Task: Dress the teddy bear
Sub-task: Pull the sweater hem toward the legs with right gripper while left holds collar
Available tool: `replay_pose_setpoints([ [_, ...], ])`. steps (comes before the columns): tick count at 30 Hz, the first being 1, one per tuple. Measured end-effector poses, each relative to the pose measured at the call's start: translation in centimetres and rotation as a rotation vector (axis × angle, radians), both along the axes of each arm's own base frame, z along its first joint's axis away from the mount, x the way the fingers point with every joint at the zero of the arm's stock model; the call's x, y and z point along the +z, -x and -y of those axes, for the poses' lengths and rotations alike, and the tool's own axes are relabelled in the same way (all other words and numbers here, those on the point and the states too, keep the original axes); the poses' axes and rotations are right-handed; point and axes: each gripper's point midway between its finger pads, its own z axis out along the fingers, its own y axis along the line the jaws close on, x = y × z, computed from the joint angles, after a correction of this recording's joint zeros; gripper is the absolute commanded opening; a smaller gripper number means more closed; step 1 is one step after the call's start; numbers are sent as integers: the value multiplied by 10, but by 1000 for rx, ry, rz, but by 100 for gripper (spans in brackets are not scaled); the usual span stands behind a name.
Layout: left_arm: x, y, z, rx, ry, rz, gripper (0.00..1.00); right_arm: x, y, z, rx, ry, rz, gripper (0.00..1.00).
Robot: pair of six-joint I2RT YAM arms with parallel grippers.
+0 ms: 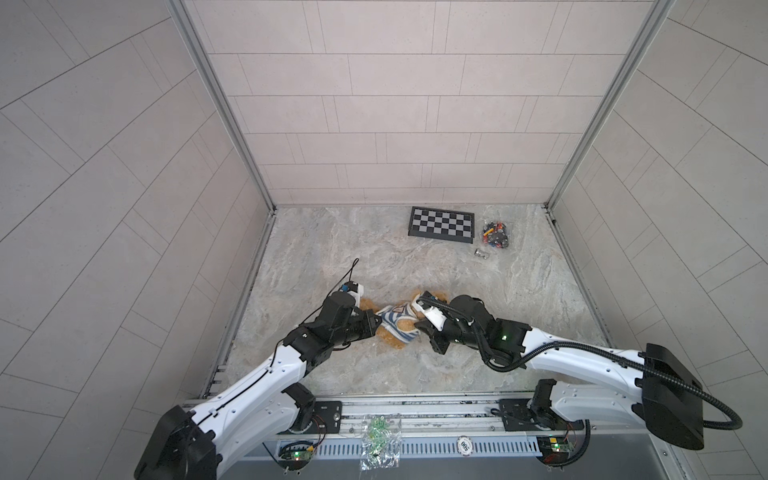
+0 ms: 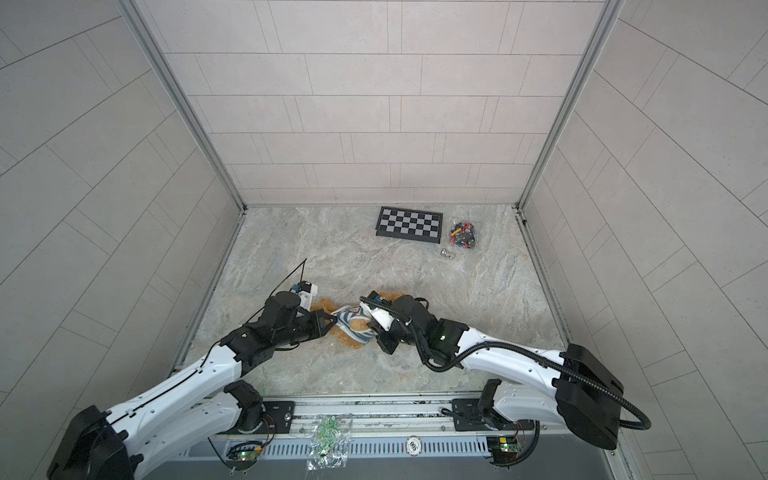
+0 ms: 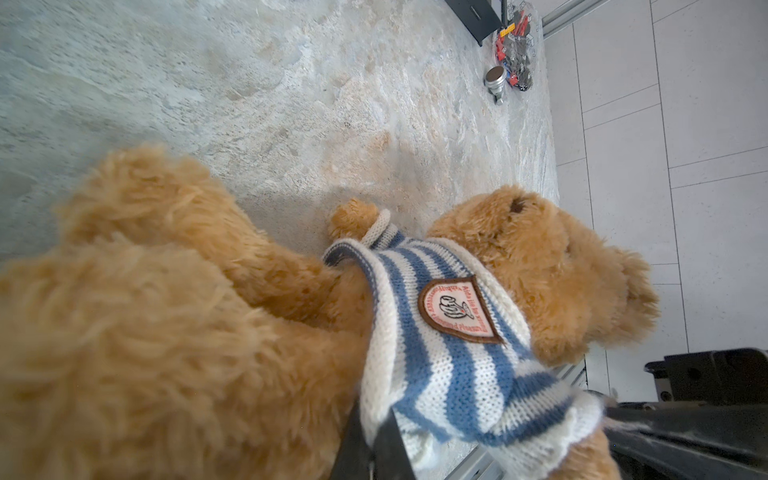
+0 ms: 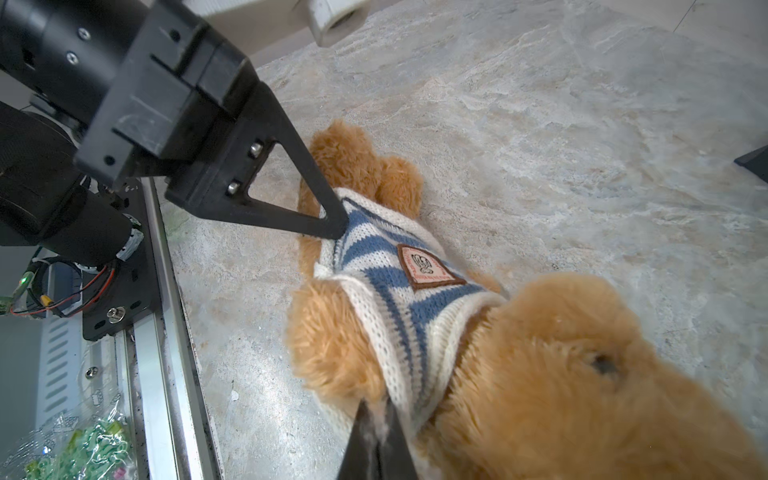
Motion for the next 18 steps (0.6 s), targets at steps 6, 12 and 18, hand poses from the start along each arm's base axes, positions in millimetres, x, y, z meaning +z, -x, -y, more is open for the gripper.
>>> replay_pose_setpoints([
  [6,0,1,1,-12,3,-2,0,4,3,-14,24,13,13,38],
  [12,4,3,9,-29,34,-1,0,25,13,-29,64,-10,59,43],
  [18,9,3,16,-36,67,3,0,38,16,-41,87,-17,95,42],
])
